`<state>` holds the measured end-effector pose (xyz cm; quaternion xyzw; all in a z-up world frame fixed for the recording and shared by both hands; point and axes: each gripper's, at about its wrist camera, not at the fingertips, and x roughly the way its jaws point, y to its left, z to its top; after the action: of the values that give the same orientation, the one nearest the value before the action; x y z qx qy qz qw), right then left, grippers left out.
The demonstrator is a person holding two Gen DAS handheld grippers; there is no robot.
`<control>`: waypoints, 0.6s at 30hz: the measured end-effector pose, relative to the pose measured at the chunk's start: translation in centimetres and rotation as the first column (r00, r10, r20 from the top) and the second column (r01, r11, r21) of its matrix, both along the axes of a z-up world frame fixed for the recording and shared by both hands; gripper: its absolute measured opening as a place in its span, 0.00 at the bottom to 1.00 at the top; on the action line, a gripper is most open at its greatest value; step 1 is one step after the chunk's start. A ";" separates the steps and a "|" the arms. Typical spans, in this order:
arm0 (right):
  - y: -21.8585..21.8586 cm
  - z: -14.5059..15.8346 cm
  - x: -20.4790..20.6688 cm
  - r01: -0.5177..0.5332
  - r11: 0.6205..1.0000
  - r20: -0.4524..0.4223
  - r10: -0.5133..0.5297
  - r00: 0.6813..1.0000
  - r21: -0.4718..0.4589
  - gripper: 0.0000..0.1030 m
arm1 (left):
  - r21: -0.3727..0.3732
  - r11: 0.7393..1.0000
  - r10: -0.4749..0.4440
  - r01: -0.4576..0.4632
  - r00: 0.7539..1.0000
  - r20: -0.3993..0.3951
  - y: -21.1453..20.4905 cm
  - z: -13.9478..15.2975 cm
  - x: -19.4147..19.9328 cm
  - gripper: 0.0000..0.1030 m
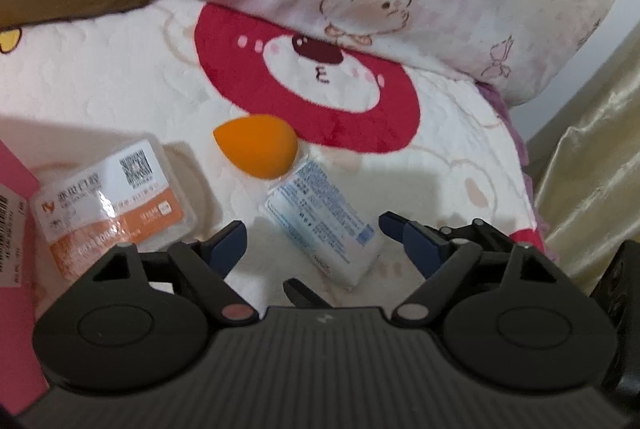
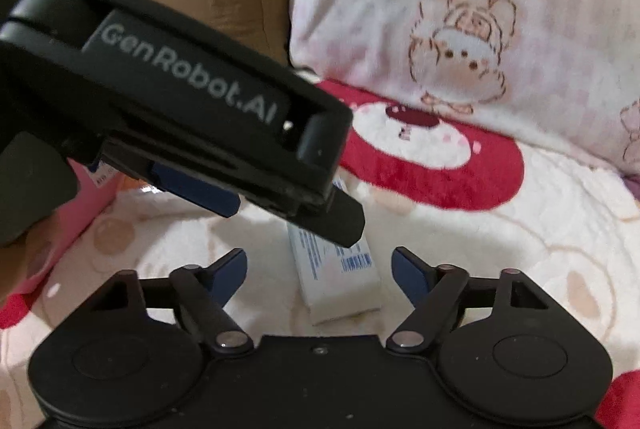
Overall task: Organize objects
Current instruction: 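Close the left tool on the white tube and lift it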
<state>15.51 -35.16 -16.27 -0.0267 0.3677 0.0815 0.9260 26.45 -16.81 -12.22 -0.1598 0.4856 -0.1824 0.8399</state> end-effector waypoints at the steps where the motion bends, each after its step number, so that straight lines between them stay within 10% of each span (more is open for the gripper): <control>1: 0.0 -0.3 0.0 0.002 1.000 -0.015 -0.002 1.000 0.007 0.73 | 0.005 1.000 -0.006 0.005 1.000 0.002 -0.1 -0.2 -0.1 0.78; 8: -0.3 -0.7 -1.1 0.081 0.996 -0.048 -0.079 0.996 0.027 0.46 | -0.006 1.000 -0.012 0.012 1.000 0.004 -0.4 -1.1 -0.7 0.58; 18: 1.2 0.4 -4.8 0.152 0.984 -0.089 -0.144 0.986 0.097 0.44 | -0.086 0.996 -0.034 0.030 0.999 -0.043 0.5 -2.2 -2.9 0.32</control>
<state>10.73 -33.93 -15.87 0.0518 0.4015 0.0323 0.9138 23.51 -16.29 -14.37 -0.1918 0.4982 -0.2129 0.8183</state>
